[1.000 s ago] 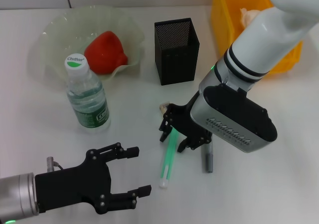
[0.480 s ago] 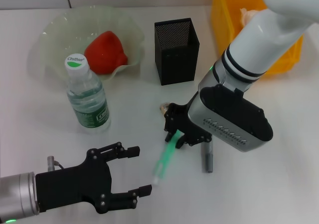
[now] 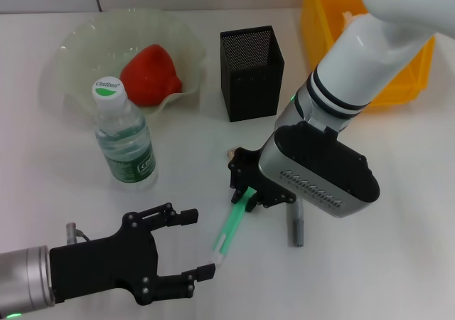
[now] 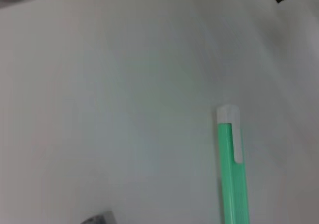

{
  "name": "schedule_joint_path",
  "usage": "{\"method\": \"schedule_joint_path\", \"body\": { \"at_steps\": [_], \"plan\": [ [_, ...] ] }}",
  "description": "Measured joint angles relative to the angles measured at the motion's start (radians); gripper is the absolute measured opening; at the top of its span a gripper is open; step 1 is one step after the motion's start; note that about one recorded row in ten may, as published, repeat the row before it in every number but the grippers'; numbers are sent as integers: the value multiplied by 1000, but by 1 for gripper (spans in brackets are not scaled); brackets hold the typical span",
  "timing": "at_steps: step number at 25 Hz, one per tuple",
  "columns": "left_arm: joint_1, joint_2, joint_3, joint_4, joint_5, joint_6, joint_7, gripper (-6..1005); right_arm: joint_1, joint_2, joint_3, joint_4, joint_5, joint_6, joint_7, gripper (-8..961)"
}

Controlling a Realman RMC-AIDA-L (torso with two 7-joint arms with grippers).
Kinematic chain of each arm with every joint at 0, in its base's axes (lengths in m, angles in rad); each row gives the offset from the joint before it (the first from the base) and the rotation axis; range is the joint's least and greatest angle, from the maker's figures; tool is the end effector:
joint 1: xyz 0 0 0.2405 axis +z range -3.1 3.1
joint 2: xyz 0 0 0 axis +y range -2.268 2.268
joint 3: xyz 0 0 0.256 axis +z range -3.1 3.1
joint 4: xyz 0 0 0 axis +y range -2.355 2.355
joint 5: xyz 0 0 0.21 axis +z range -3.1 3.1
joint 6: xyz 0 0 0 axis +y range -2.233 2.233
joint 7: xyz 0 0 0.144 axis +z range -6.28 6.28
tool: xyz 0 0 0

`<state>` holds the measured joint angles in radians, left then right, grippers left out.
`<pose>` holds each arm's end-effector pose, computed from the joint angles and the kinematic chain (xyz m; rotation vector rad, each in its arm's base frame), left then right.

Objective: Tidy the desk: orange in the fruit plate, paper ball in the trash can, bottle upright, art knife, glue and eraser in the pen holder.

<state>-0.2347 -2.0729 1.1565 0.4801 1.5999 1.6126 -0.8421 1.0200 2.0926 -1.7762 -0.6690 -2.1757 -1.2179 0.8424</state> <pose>-0.2968 0.2157 -0.0542 -2.7998 -0.3077 -0.8791 0.1317 0.3597 -0.1246 2.4082 1.5272 0.4550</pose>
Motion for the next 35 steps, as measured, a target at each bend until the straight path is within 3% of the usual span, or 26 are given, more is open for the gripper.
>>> {"method": "schedule_joint_path", "body": {
  "at_steps": [19,30,35],
  "plan": [
    [33,6,-58,3,0,43,42,809,-151,-7,37,-238,-66,-40,172,-1],
    [40,4,-54,3,1,49,41,809,-137,-3,23,-231,-66,-11,201,125],
    [41,4,-51,2,4,49,41,809,-120,-1,23,-198,-62,4,196,282]
  ]
}}
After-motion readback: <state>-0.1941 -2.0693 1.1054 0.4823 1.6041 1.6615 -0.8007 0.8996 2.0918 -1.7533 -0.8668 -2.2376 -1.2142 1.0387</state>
